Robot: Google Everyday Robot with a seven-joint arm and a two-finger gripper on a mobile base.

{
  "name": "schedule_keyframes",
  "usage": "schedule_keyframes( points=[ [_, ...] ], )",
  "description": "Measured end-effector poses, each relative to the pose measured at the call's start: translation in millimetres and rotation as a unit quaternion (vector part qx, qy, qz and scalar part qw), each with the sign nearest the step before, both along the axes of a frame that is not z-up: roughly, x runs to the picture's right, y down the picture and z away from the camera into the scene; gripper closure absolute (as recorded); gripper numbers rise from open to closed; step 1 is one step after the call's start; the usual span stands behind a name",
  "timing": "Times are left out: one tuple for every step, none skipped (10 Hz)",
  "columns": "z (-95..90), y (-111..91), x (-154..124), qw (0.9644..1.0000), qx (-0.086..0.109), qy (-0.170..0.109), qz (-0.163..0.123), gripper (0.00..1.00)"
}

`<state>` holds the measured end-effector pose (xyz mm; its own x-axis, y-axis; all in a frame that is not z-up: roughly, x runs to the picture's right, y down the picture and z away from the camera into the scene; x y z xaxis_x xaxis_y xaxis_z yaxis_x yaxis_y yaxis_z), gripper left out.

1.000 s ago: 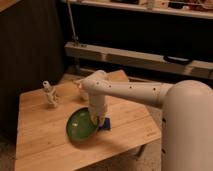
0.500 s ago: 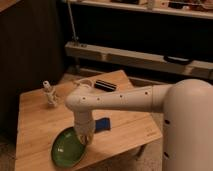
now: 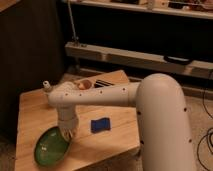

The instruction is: Drag the ceramic bowl in a circle

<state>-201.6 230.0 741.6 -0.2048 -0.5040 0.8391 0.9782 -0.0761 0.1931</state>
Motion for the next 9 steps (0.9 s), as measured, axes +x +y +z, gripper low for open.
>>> schedule_keyframes(
  points=[
    [16.4,-16,-11,0.9999,0.007,0.002,0.009,1.0],
    [27.8,-29,-12,0.9997,0.014,0.008,0.017,1.0],
    [38.1,-42,-10,0.9993,0.021,0.016,0.028,1.0],
    [53.6,-63,0,0.998,0.032,0.031,0.045,1.0],
    [66.7,-82,12,0.9962,0.041,0.048,0.061,1.0],
    [77.3,-99,28,0.9938,0.048,0.065,0.076,1.0],
    [84.8,-112,46,0.9912,0.055,0.082,0.088,1.0],
    [88.5,-121,67,0.9887,0.06,0.098,0.097,1.0],
    [88.9,-122,91,0.9862,0.061,0.114,0.103,1.0]
  ],
)
